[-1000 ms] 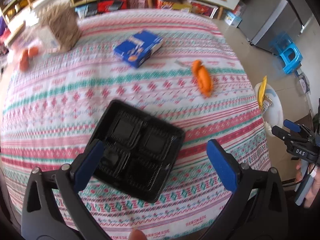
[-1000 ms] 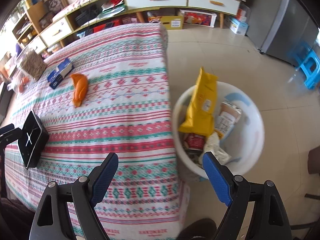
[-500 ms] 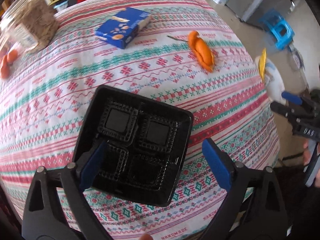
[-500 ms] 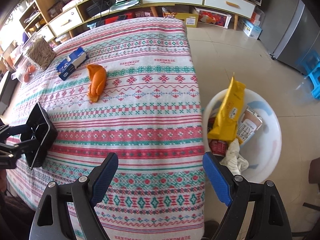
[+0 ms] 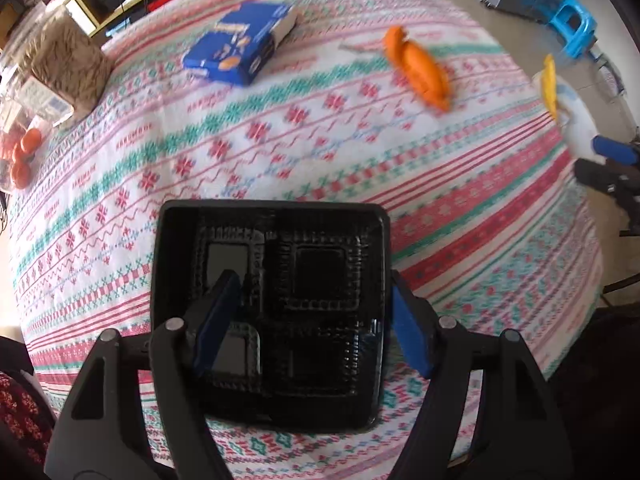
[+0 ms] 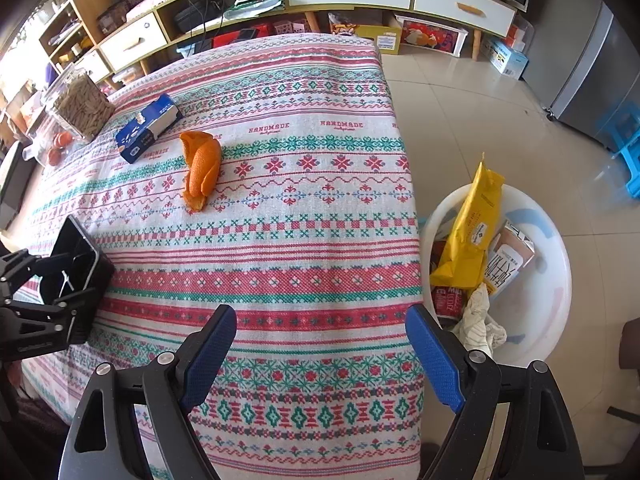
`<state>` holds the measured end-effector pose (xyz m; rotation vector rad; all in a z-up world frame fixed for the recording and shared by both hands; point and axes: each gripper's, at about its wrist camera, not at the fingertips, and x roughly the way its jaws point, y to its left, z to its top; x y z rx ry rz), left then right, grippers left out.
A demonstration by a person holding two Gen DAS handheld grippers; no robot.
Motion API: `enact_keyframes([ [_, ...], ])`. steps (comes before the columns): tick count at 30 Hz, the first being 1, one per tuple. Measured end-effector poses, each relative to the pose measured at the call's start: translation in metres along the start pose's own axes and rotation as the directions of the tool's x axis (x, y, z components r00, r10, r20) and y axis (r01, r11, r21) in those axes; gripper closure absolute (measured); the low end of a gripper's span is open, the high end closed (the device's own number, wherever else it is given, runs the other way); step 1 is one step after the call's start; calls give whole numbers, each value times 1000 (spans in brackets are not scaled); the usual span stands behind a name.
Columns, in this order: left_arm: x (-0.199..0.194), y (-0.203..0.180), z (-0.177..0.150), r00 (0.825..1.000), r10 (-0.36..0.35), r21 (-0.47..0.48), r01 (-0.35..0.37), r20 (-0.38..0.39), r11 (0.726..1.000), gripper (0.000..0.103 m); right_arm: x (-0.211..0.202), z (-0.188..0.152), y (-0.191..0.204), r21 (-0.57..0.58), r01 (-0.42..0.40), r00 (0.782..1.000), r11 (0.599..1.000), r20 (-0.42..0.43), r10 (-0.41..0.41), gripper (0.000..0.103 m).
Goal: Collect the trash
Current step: 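Lift the black tray with the left tool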
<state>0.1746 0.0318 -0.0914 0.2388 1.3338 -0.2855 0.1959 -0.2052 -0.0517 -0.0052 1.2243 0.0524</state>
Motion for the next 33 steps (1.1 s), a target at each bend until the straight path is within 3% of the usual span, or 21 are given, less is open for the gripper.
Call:
enact_keyframes([
  [1, 5, 2, 1, 1000, -6, -13, 6, -3, 1000, 38, 1, 0, 1, -1, 0, 1000, 1000, -2, 0, 15],
  [7, -5, 17, 4, 997, -44, -86, 48, 56, 995, 44, 5, 6, 9, -9, -8, 1000, 1000, -4, 8, 15],
  [13, -24, 34, 7, 992, -13, -150, 32, 125, 988, 44, 9, 18, 21, -18, -16, 1000, 1000, 2, 16, 15],
  [24, -32, 51, 3, 990, -8, -220, 39, 139, 975, 44, 39, 56, 57, -54, -53, 998, 997, 28, 55, 15],
  [33, -40, 65, 2, 989, -18, -254, 55, 149, 966, 44, 69, 73, 89, -103, -35, 997, 994, 61, 42, 18],
])
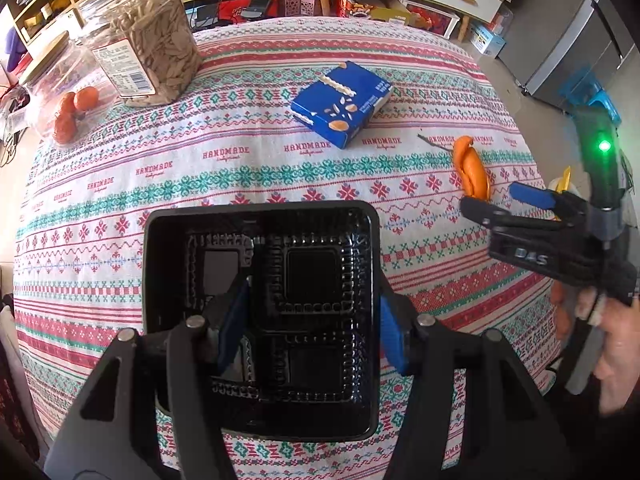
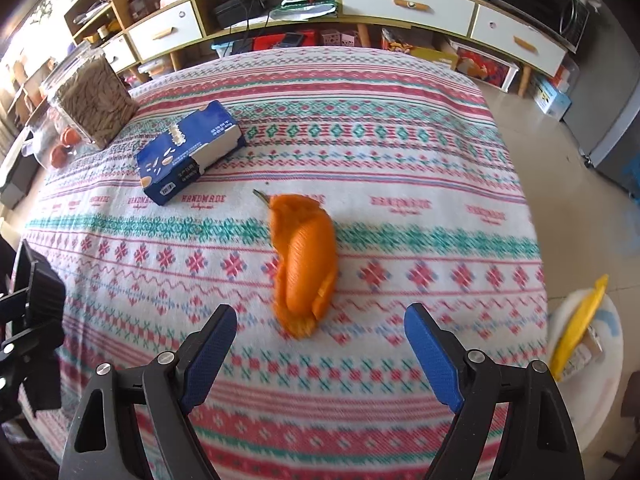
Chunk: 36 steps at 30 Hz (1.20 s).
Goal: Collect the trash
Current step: 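Lift the black tray with the left tool, then grasp the orange peel with the right tool while the left tool holds the tray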
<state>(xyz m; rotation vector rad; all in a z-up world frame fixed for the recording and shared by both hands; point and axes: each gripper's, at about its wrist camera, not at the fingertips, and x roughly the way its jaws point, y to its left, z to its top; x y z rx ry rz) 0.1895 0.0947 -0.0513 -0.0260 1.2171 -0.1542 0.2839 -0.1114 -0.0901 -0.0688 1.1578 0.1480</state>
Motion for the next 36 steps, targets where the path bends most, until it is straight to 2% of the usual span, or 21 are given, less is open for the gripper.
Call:
enact_keyframes([
  [5, -2, 4, -1, 1000, 3, -10, -3, 1, 1000, 44, 12, 5, 9, -18, 34, 999, 999, 28, -33, 25],
  [7, -2, 4, -1, 1000, 6, -10, -6, 2, 1000, 44, 13, 7, 11, -15, 41, 998, 999, 50, -40, 30],
  [9, -3, 4, -2, 1000, 8, -11, -8, 2, 1000, 44, 13, 10, 14, -14, 47, 997, 999, 65, -46, 39],
  [11, -4, 5, -3, 1000, 10, -13, -10, 3, 1000, 44, 13, 11, 17, -28, 54, 995, 998, 82, -52, 53],
  [14, -4, 6, -3, 1000, 12, -19, -12, 5, 1000, 44, 12, 12, 25, -53, 73, 993, 996, 98, -68, 68],
  [17, -5, 6, -3, 1000, 15, -25, -15, 11, 1000, 44, 7, 11, 28, -66, 88, 991, 994, 111, -80, 76],
  [27, -14, 3, -4, 999, 8, -39, -6, 45, 999, 44, -31, 1, 17, -68, 85, 984, 994, 160, -73, 79],
  [36, -16, -22, -4, 997, -5, -15, 6, 74, 1000, 44, -63, -18, -28, 6, 60, 983, 998, 173, -60, 79],
])
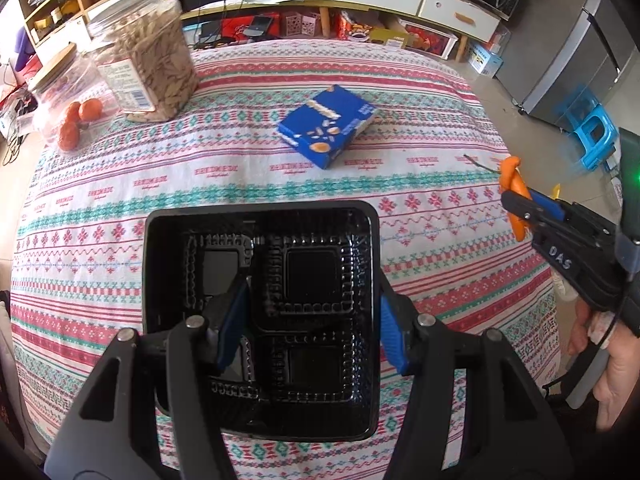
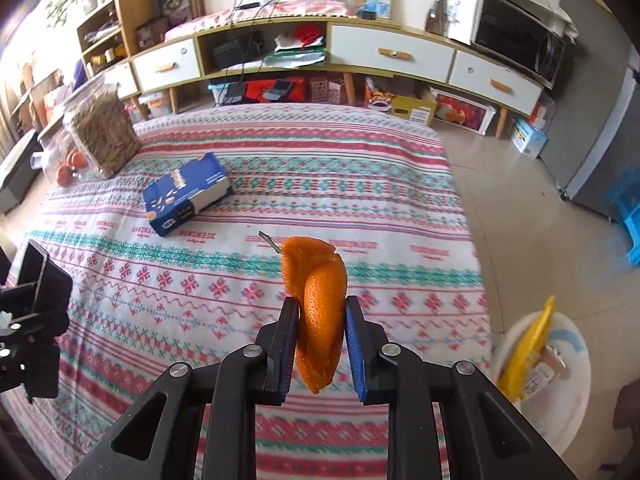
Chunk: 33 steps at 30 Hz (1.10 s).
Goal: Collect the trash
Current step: 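Grasp the orange peel with the right tool while the left tool holds the tray, then carry the tray and orange peel over the white bucket with both tools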
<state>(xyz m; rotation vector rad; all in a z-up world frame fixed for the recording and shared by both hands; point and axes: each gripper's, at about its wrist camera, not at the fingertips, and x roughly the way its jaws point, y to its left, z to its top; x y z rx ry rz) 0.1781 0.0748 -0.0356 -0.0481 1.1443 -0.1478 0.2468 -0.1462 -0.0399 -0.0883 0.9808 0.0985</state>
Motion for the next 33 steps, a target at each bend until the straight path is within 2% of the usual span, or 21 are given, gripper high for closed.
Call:
enact_keyframes([
  [18, 8, -85, -9, 997, -73, 108, 73, -5, 991, 44, -57, -40, -97, 87, 75, 997, 993, 13, -76, 79],
  [27, 9, -139, -11, 992, -123, 190, 123, -10, 974, 44, -77, -72, -156, 158, 109, 994, 981, -15, -108, 79],
  [33, 12, -175, -5, 982, -187, 220, 188, -26, 957, 44, -86, -94, -192, 197, 128, 992, 972, -37, -123, 79],
])
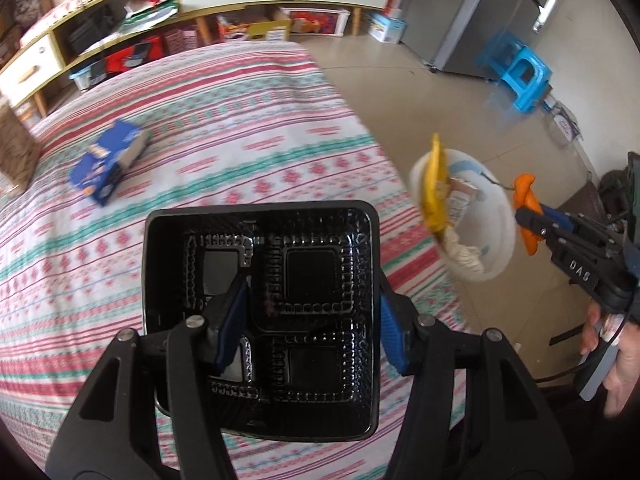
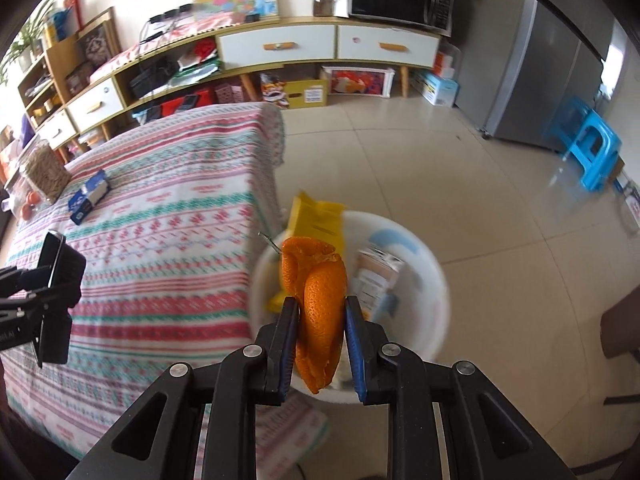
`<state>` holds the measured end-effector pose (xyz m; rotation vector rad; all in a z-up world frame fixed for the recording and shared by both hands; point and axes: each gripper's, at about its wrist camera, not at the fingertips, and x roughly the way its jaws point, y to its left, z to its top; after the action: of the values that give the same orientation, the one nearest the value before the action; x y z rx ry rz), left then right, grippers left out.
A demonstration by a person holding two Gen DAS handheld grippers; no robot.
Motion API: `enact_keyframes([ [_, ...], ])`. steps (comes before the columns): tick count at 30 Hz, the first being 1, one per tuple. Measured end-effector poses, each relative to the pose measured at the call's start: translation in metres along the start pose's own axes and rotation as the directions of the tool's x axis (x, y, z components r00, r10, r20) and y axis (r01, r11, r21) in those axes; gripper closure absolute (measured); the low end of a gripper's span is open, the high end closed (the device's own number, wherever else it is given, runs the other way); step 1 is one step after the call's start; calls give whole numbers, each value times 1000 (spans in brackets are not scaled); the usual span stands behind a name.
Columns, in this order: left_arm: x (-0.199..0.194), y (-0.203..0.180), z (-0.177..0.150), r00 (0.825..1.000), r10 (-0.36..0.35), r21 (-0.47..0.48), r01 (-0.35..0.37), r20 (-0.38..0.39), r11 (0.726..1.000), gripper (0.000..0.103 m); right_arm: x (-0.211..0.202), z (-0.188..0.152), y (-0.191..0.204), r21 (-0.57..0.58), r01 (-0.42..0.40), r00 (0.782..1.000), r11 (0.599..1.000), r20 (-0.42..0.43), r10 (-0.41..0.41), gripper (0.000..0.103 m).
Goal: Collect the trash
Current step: 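Carry the tray and orange peel over the white bucket with both tools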
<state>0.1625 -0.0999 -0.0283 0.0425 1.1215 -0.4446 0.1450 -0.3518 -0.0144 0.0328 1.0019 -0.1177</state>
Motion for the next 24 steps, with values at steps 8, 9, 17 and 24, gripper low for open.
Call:
enact_keyframes([
  [8, 25, -50, 24, 996, -84, 35, 84, -15, 996, 44, -11, -9, -40, 59, 6, 1000, 998, -8, -6, 79],
  [9, 28, -58, 27, 996, -92, 43, 92, -19, 995, 44, -12, -10, -41, 61, 5, 1000, 998, -6, -5, 79],
  [17, 59, -124, 42, 988, -141, 146, 149, -59, 978, 43, -20, -21, -63, 67, 23, 1000, 997, -8, -22, 79],
  [24, 77, -153, 54, 982, -175, 177, 185, -74, 967, 39, -21, -33, -94, 121, 45, 999, 992, -27, -42, 79],
])
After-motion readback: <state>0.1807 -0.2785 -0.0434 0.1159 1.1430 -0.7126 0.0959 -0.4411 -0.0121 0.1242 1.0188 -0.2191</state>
